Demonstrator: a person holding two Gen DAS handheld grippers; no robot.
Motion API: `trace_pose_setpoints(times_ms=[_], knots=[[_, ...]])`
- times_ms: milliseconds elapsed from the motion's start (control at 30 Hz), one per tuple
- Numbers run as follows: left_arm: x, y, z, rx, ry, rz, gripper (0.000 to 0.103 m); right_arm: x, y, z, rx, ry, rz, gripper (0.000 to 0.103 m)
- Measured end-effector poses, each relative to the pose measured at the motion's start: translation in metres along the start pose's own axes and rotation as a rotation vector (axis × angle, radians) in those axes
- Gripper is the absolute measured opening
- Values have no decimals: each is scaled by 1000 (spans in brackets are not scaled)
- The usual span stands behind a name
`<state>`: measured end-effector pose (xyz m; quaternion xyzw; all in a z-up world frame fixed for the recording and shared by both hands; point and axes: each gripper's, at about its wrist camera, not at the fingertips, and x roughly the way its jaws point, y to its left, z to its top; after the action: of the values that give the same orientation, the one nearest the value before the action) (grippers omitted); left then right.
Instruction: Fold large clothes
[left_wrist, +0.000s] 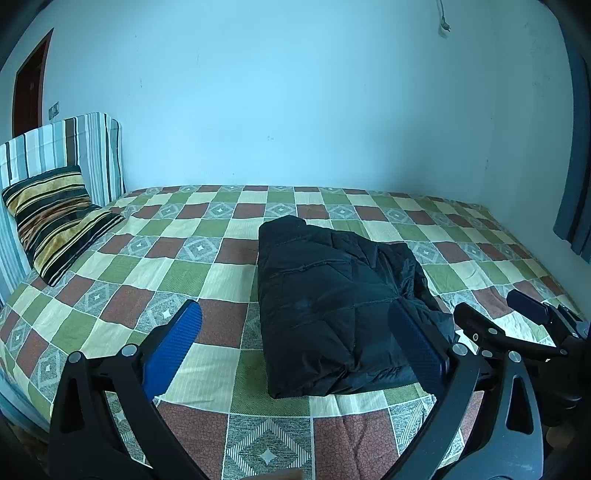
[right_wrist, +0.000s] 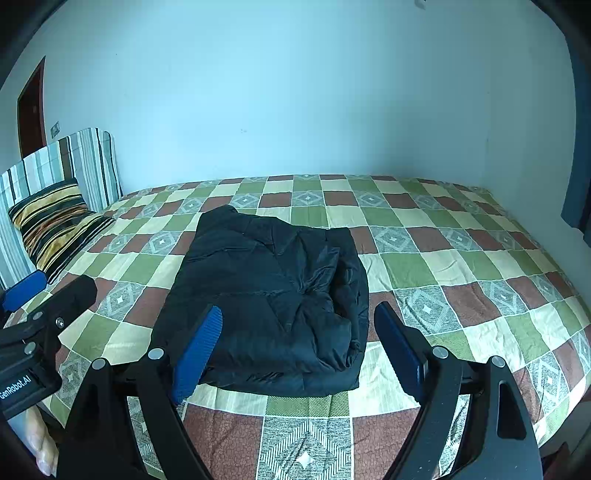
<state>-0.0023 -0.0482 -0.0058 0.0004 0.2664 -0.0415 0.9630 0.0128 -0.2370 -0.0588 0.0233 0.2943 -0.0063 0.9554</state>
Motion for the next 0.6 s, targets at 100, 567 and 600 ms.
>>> trace_pose_setpoints(times_ms=[100, 567, 600], knots=[[-1, 0, 1, 0, -2, -2, 101, -1, 1, 0, 1, -1, 0, 83], [5, -2, -5, 21, -13, 37, 101, 9, -1, -4, 2, 23, -3, 83], [8, -1, -5, 25, -13, 41, 101, 11, -2, -5, 5, 27, -3, 83]])
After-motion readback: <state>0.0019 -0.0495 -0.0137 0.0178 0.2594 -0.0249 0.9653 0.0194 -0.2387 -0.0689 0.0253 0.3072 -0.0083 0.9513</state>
